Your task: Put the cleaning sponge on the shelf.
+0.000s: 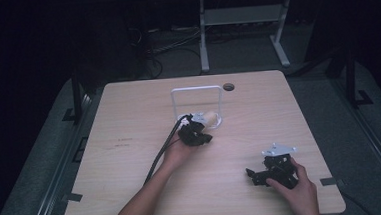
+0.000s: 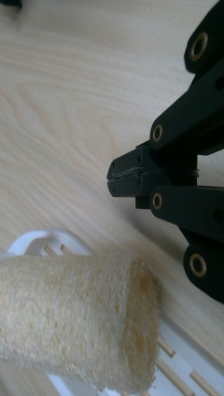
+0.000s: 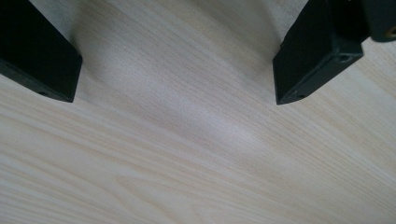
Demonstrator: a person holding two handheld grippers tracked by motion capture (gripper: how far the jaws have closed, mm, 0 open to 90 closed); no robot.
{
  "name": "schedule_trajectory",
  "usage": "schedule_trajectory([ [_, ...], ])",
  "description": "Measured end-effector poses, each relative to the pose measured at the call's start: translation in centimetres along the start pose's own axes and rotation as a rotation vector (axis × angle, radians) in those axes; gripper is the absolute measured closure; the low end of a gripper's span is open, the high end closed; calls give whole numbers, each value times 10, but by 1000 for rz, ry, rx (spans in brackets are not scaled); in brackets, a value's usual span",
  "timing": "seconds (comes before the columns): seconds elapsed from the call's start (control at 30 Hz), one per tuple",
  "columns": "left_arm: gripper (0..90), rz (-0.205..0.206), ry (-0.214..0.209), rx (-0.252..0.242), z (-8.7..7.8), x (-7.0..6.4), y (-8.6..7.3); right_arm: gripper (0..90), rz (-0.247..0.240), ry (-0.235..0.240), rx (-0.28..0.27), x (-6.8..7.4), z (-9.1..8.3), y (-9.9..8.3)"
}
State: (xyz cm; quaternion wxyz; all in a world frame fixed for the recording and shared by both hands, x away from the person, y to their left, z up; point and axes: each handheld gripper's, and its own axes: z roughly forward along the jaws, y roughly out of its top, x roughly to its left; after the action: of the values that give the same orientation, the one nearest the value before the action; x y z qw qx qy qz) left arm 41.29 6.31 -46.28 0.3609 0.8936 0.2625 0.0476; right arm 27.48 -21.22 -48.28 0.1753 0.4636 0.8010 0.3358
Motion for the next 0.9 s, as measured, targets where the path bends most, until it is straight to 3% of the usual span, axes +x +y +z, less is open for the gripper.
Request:
schedule_trajectory([
  [0.43, 900, -31, 46, -12, -7, 16, -3, 10, 0, 0, 0, 0, 0, 0],
  [0.9, 900, -38, 90, -10, -15, 29, -8, 10, 0, 0, 0, 0, 0, 0],
])
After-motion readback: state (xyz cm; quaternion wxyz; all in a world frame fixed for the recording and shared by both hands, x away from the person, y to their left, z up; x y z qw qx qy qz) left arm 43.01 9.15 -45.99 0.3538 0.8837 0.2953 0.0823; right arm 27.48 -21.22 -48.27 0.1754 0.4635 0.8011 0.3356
